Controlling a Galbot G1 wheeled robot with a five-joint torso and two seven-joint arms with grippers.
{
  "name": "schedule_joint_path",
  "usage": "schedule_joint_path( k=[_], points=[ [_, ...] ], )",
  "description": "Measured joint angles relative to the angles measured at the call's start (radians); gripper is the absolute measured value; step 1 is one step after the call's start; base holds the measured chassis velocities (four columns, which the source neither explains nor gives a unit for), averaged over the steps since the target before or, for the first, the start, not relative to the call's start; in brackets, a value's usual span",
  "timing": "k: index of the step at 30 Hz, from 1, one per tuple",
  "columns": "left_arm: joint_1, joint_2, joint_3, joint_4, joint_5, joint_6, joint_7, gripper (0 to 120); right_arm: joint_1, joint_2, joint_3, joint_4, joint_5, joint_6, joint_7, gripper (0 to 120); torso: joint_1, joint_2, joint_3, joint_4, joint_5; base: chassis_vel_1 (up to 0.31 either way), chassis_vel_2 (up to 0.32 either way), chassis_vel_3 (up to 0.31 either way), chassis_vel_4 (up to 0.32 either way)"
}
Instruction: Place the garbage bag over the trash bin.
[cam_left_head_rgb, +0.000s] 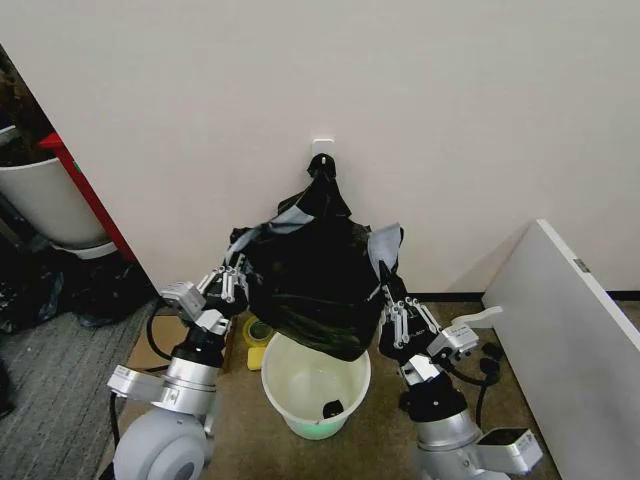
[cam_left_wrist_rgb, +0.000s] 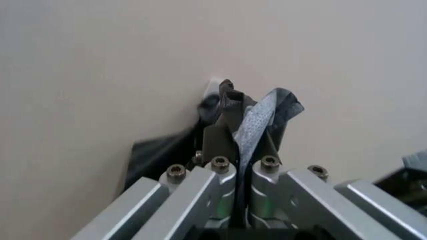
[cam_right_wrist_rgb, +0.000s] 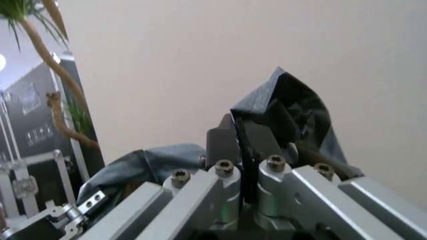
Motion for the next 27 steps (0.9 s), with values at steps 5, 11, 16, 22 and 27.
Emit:
schedule_joint_path(
  k=[5,11,16,22,27],
  points=[
    [0.010,-0.034,0.011,0.029,0.001,0.017,-0.007,0,0.006,0.001,-0.009,-0.026,-0.003,-0.018,0.018,0,0.000,0.000,0.000,0.0000,0.0000,0.000,0.000,0.000,0.000],
    [0.048,-0.048,0.018,0.090,0.019,0.044,-0.044,0,0.017,-0.002,-0.033,-0.116,-0.024,-0.075,0.081,0,0.000,0.000,0.000,-0.0001,0.0001,0.000,0.000,0.000,0.000],
    [0.065,-0.072,0.031,0.143,0.014,0.036,-0.044,0,0.048,0.002,-0.019,-0.171,-0.018,-0.070,0.070,0,0.000,0.000,0.000,0.0001,0.0001,0.000,0.000,0.000,0.000],
    [0.083,-0.107,0.050,0.197,0.007,0.034,-0.040,0,0.062,0.000,-0.007,-0.229,-0.022,-0.049,0.046,0,0.000,0.000,0.000,0.0000,0.0001,0.000,0.000,0.000,0.000],
    [0.094,-0.106,0.061,0.243,0.064,0.033,-0.042,0,0.039,-0.018,-0.027,-0.256,-0.050,-0.088,0.068,0,0.000,0.000,0.000,0.0000,0.0001,0.000,0.000,0.000,0.000]
  ],
)
